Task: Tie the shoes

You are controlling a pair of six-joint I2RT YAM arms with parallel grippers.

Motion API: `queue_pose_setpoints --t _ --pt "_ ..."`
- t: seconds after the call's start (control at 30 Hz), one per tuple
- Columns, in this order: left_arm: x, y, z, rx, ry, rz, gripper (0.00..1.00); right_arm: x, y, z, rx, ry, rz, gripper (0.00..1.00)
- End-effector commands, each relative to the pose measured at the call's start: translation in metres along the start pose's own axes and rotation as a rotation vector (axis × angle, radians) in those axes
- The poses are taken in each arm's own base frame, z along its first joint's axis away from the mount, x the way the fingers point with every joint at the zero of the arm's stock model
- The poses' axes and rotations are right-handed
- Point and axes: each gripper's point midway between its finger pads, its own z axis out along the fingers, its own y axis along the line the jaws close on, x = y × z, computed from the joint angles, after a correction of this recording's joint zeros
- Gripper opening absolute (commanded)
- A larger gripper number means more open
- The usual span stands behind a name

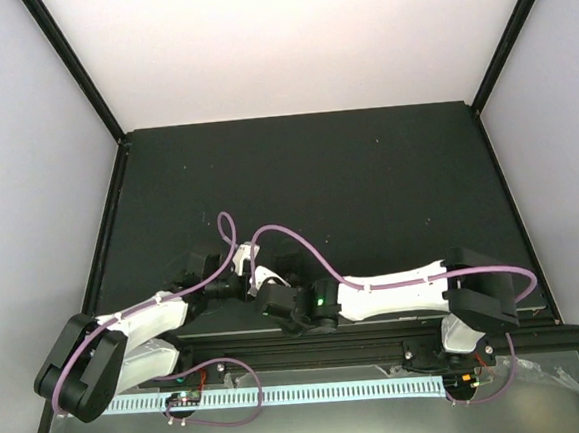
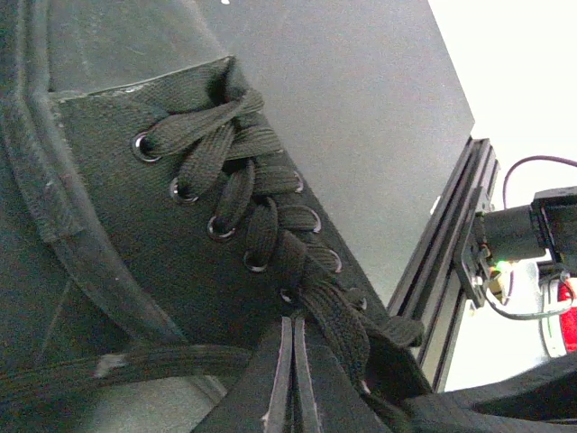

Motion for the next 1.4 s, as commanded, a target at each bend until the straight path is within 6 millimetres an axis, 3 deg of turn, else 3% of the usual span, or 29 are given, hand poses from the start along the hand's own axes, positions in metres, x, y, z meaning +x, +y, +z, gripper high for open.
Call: queue_pose_setpoints --t 0.0,0.33,0.5,0.87,1.37 --pt "-0.011 0.007 -0.004 -0.055 -0.042 -0.006 0.02 -0.017 -0.008 -0.018 -0.058 -0.075 0.117 0.01" --pt "-0.008 0.026 -0.007 -0.155 -0.058 -0.049 0.02 -0.003 -0.020 -0.015 -0.348 -0.084 0.375 0.02" --pt "-0.008 0.037 -0.011 -0.214 -0.076 -0.071 0.02 0.002 -0.036 -0.015 -0.416 -0.105 0.505 0.02" --pt "-0.006 0.055 -0.021 -0.292 -0.107 -0.111 0.02 0.022 -0.066 -0.014 -0.477 -0.133 0.712 0.02" --pt "-0.009 0.077 -0.033 -0.400 -0.155 -0.180 0.02 0.044 -0.088 -0.005 -0.469 -0.126 0.835 0.02"
